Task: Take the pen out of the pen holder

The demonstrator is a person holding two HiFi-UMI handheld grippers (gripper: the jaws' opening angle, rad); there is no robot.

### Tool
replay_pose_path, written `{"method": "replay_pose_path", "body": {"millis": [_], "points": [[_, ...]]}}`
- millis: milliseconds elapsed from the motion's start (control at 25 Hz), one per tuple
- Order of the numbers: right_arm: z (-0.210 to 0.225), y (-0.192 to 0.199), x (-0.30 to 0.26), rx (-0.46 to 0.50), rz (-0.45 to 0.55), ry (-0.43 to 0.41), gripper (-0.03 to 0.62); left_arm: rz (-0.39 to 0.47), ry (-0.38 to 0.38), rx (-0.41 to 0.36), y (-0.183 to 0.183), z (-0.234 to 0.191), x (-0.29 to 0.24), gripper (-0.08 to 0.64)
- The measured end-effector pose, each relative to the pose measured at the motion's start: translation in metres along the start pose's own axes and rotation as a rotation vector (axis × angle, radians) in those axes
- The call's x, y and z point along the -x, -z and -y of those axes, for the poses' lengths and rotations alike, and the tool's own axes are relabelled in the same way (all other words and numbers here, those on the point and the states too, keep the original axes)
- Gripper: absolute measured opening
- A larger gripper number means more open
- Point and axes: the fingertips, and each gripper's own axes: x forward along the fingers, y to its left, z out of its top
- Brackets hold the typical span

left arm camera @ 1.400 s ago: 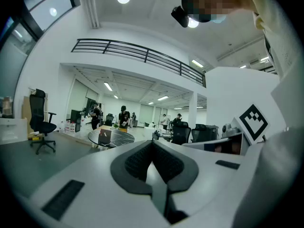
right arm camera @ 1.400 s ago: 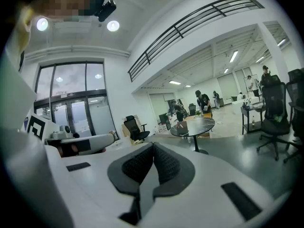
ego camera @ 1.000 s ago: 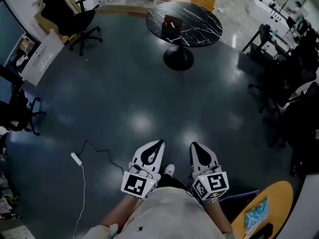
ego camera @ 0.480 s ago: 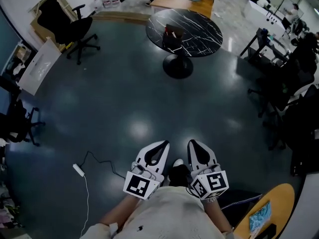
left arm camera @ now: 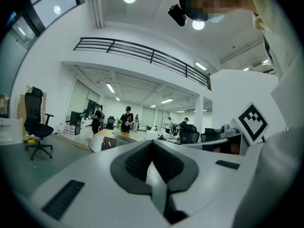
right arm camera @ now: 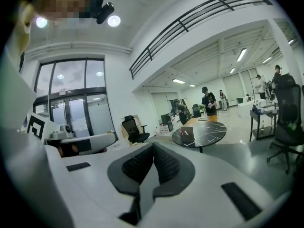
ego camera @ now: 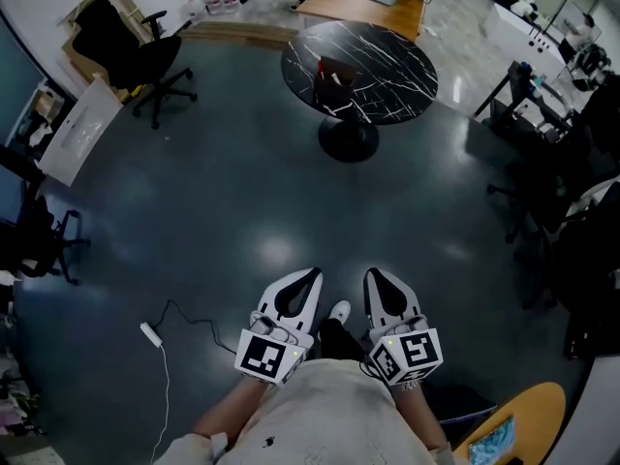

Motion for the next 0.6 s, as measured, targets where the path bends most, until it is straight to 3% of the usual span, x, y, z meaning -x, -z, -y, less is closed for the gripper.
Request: {"method": "replay_pose_path", "body": {"millis": [360,600], "points": [[0.065,-0.034,-0.028,-0.020,0.013,-0.061,0.017,0.041,-0.090,-0.025,-0.025,-0.004,-0.071,0.009],[0.096,-0.047,-0.042,-0.027,0.024,-0.047,0.017,0.036,-0.089,-0.036,-0.028,-0.010,-0.106,0.009]]}}
